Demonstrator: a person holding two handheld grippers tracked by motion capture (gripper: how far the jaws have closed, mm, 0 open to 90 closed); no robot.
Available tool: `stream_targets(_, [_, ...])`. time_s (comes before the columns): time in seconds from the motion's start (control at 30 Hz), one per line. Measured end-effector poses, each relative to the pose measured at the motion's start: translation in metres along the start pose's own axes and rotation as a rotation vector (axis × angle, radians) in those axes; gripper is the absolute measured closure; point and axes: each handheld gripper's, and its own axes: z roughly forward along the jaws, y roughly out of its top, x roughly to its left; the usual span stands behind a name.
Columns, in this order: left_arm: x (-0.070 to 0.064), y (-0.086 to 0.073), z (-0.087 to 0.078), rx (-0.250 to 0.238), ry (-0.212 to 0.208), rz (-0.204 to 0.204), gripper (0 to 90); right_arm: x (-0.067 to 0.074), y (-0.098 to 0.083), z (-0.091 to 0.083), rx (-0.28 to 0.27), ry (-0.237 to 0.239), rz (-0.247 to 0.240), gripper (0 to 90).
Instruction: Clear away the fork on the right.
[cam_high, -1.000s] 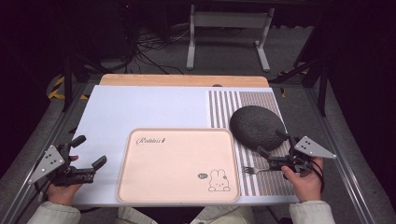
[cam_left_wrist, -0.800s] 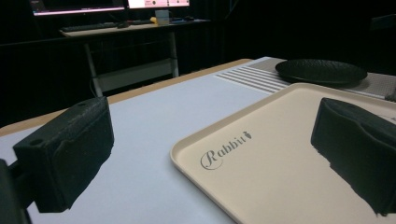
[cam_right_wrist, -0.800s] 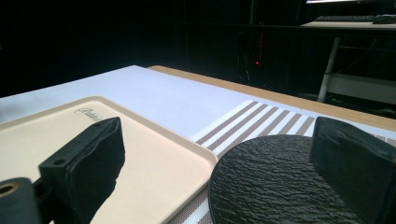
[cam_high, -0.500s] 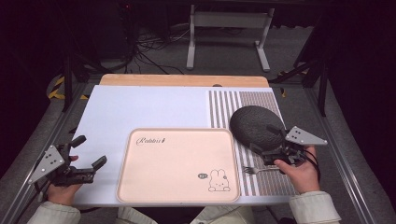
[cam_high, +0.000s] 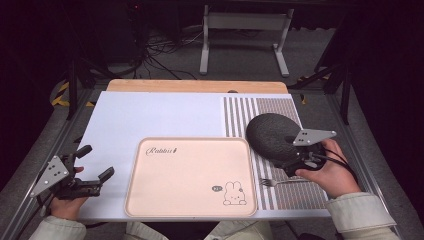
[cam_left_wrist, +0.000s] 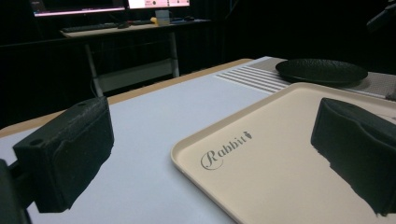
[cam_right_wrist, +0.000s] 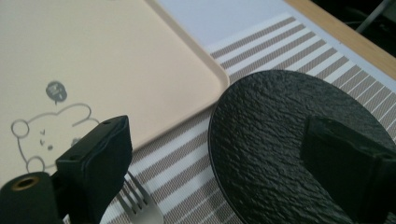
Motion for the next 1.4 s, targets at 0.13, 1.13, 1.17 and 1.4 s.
stream_targets(0.13, [0.0, 0.0, 0.0, 0.0, 0.0, 0.0, 0.1, -0.001, 0.002, 0.0, 0.065, 0.009, -0.019, 10.7])
stream_targets(1.13, [0.0, 0.0, 0.0, -0.003, 0.0, 0.004, 0.2, 0.006, -0.004, 0.027, 0.523, 0.187, -0.215, 14.7])
stream_targets(1.17, [0.0, 0.0, 0.0, -0.002, 0.0, 0.004, 0.2, 0.006, -0.006, 0.028, 0.538, 0.191, -0.22, 15.0])
stream_targets(1.4, [0.0, 0.0, 0.0, 0.0, 0.002, 0.004, 0.2, 0.009, -0.015, 0.036, 0.61, 0.231, -0.237, 21.0])
